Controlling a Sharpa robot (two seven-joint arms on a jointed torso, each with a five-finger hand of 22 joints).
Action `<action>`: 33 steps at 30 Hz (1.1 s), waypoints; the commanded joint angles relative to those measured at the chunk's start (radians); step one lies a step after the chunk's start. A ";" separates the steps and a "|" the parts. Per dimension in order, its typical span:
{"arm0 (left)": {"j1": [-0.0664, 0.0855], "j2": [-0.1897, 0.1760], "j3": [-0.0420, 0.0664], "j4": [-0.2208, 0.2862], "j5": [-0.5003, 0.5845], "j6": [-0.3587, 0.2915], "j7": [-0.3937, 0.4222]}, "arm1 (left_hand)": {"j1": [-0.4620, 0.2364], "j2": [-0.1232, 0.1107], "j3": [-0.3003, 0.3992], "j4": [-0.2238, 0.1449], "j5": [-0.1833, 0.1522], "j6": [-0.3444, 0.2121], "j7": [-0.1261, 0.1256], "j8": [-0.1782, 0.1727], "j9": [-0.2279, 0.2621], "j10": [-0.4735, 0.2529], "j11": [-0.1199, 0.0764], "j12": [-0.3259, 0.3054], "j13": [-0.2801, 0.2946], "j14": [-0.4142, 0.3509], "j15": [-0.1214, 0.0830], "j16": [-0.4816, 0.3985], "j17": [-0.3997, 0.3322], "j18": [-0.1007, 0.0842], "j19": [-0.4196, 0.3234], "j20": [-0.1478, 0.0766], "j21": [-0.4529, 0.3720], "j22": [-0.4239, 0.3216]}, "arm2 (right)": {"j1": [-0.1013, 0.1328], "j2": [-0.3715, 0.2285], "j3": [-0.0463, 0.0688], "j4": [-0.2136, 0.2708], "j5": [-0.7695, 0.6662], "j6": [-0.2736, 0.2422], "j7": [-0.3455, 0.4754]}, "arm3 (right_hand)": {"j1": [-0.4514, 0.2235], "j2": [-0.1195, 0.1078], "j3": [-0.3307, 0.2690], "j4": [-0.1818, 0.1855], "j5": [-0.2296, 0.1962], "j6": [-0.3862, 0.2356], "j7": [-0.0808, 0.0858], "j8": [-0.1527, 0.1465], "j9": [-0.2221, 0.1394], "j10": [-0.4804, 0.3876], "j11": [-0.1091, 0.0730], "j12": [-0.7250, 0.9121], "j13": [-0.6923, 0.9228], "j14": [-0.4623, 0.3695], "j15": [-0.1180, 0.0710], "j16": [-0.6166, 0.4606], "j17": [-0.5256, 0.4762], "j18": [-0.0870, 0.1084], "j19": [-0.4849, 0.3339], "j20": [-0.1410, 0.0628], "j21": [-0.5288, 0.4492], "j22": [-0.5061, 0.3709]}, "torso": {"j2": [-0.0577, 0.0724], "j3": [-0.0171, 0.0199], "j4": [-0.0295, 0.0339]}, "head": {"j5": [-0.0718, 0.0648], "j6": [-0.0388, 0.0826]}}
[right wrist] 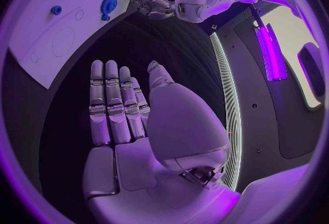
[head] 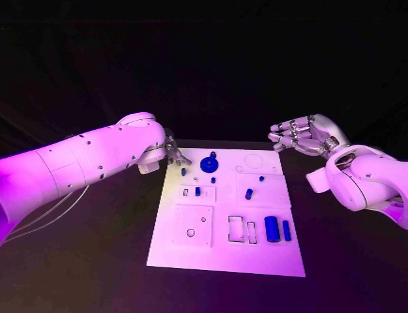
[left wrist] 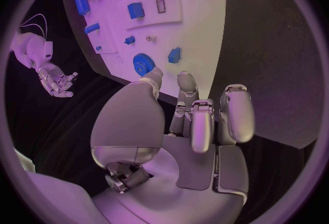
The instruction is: Assemble the parts on the task board
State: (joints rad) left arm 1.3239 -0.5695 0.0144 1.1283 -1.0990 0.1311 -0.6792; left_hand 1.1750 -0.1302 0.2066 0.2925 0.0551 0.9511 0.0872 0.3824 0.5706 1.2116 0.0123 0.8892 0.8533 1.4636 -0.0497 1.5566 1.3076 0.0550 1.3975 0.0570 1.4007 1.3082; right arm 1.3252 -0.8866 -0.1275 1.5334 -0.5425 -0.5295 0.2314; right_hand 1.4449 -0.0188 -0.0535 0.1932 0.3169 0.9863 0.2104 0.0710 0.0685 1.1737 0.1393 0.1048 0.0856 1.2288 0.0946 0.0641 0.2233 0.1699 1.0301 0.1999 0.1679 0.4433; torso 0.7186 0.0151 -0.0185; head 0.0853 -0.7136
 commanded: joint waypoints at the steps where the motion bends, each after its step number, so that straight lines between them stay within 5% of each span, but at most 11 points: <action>1: -0.002 0.001 0.000 0.007 -0.016 0.043 0.007 | -0.008 0.009 -0.006 0.001 -0.001 0.015 -0.004 0.004 -0.005 0.015 -0.002 0.013 0.007 0.105 0.002 0.009 0.259 0.007 0.011 -0.002 0.010 0.012 | -0.001 0.000 0.000 0.001 -0.004 0.015 0.010 | -0.012 -0.001 -0.004 -0.005 0.004 -0.007 -0.002 -0.002 0.000 -0.006 0.002 -0.002 -0.002 -0.008 -0.001 -0.001 -0.001 0.012 -0.006 0.002 -0.003 -0.001 | 0.000 0.0004 -0.0019 | -0.001 -0.001; 33: -0.009 0.005 -0.005 0.002 -0.014 0.064 0.001 | 0.010 0.029 0.012 0.000 -0.001 0.043 -0.016 0.011 -0.023 0.037 -0.013 0.045 0.027 0.107 -0.008 0.014 0.263 -0.001 0.032 -0.009 0.033 0.045 | -0.005 0.003 0.000 -0.003 -0.004 0.017 0.011 | -0.013 0.000 -0.004 -0.006 0.006 -0.006 -0.003 -0.001 0.000 -0.006 0.001 -0.001 -0.002 -0.007 -0.001 -0.001 -0.002 0.012 -0.005 0.002 -0.004 -0.003 | -0.001 0.0004 -0.0004 | -0.001 -0.009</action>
State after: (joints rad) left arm 1.3157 -0.5678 0.0092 1.1305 -1.1151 0.1782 -0.6816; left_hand 1.1854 -0.1092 0.2153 0.2926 0.0551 0.9884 0.0717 0.3864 0.5481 1.2386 -0.0006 0.9279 0.8794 1.4636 -0.0497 1.5677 1.3078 0.0549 1.4224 0.0461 1.4280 1.3077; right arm 1.3212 -0.8842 -0.1275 1.5302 -0.5423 -0.5278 0.2319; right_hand 1.4450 -0.0188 -0.0564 0.1903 0.3169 0.9863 0.2104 0.0710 0.0685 1.1737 0.1393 0.1048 0.0849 1.2288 0.0946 0.0640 0.2222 0.1699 1.0301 0.1999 0.1680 0.4412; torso 0.7174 0.0158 -0.0183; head 0.0864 -0.7226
